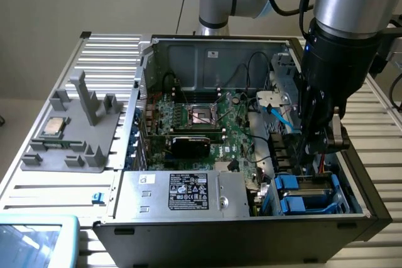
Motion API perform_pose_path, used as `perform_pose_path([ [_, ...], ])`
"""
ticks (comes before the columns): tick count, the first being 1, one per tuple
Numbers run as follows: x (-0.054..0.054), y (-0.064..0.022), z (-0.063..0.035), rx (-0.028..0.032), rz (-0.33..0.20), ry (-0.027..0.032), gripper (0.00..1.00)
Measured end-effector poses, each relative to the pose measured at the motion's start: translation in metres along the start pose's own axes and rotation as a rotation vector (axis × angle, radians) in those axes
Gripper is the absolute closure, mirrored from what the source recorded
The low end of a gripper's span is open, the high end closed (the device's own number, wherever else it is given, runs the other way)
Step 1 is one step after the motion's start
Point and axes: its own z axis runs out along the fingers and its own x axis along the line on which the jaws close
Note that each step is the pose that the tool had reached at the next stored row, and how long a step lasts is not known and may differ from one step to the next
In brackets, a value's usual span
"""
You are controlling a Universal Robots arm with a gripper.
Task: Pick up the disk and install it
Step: 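Insert the second disk wire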
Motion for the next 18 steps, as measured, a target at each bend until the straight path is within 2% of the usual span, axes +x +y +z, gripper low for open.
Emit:
perform_pose_path([
  [2,0.000,0.0019,0.0002,0.0178,-0.002,-0.0001,0.84],
  [3,0.000,0.0022,0.0002,0.0215,-0.002,-0.0004,0.84],
  [7,0.000,0.0046,0.0005,0.0227,-0.003,-0.0005,0.84],
  [10,0.001,0.0111,0.0010,0.0291,-0.009,-0.0009,0.84],
  [11,0.001,0.0124,0.0012,0.0333,-0.012,-0.0012,0.84],
  [16,0.001,0.0179,0.0020,0.0642,-0.031,-0.0040,0.84],
  [18,0.002,0.0200,0.0024,0.0740,-0.038,-0.0048,0.84],
])
